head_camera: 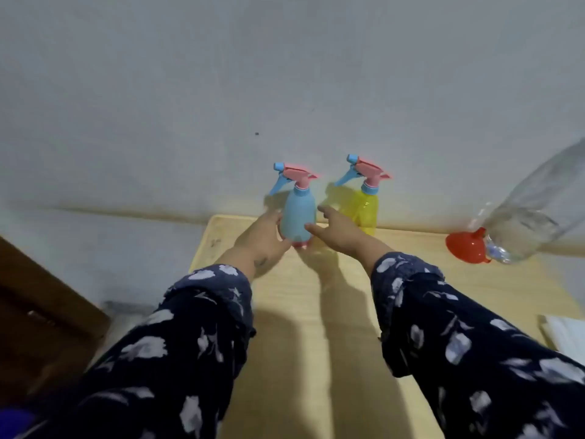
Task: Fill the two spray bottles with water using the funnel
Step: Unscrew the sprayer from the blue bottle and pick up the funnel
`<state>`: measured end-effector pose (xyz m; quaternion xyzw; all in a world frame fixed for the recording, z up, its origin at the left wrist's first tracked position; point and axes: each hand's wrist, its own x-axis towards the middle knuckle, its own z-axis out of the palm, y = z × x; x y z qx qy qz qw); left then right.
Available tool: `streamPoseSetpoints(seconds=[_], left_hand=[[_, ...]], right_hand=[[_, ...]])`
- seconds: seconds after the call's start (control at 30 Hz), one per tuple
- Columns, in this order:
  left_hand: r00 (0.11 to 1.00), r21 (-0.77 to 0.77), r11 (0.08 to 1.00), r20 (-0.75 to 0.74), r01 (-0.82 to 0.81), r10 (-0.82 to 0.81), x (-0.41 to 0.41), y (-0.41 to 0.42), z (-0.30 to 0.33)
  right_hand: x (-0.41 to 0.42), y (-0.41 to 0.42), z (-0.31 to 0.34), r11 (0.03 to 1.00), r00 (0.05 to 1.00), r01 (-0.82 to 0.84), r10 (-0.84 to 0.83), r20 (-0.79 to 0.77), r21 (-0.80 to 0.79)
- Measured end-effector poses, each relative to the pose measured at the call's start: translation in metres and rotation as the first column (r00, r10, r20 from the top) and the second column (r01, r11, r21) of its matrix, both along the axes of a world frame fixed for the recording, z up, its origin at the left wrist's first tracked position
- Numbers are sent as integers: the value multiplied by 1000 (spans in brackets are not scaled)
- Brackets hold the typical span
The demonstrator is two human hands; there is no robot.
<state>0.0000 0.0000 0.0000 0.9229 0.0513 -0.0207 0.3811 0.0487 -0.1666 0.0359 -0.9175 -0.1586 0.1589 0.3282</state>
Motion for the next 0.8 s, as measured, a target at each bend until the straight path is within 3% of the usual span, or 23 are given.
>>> streamPoseSetpoints(seconds=[0.13, 0.3, 0.57, 0.8], left_hand=[[987, -77, 986, 58, -147, 151, 13, -10, -21], [965, -123, 968, 115, -220, 234, 30, -21, -34], [934, -136, 944, 163, -299, 319, 22, -42, -36], [936, -216, 920, 53, -328, 347, -16, -47, -7]], right_hand=[[17, 18, -20, 958, 980, 111, -150, 130, 263], [31, 36, -32, 823, 956, 168, -271, 115, 543], [30, 48, -26, 763, 923, 257, -376, 83, 593], [6, 51, 1, 762, 919, 283, -389, 61, 583]])
